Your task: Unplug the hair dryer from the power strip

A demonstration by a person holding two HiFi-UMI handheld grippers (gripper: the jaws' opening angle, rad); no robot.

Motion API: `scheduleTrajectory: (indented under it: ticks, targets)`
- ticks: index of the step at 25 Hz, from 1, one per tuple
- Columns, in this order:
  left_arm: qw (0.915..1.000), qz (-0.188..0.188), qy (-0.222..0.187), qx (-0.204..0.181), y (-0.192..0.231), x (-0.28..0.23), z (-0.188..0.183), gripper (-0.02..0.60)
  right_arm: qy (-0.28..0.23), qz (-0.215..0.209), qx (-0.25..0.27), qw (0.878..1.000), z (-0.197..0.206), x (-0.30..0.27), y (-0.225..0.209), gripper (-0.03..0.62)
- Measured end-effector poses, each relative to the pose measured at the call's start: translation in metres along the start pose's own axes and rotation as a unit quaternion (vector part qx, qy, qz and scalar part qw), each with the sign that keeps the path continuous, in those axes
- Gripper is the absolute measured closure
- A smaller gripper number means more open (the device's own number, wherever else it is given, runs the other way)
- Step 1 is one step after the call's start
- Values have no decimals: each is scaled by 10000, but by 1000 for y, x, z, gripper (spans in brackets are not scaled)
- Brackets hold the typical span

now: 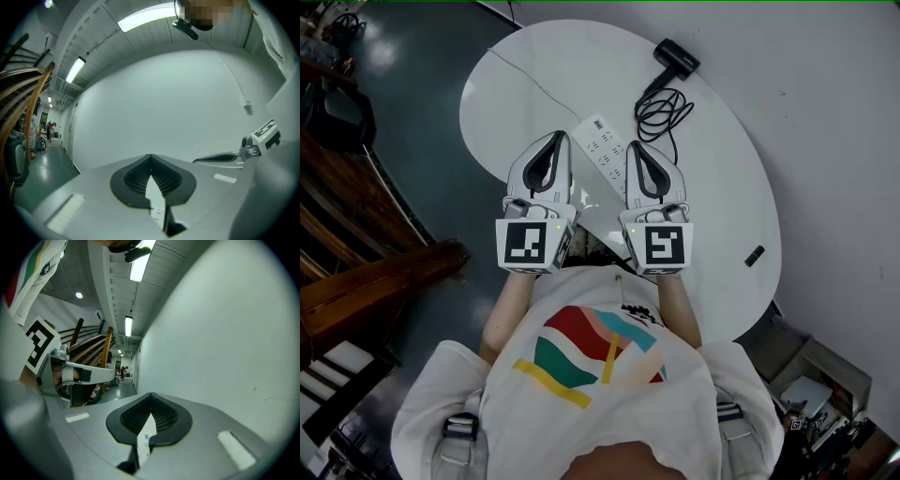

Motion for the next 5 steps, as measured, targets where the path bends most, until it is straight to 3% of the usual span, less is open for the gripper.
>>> scheduleTrajectory:
  ticks: [5]
  targets:
    - [10000, -14, 29, -1, -1, 2, 1, 581, -24, 7, -5, 10000, 0, 2, -1, 582]
Point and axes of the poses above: the fingertips, and each gripper's own axes: x backward along the fingers, y to its left, z out of its underside, the point moved 7 cm from there along x, backward along the fingers, and after that the axes turned 7 degrees about x, right-handed, at the moved point
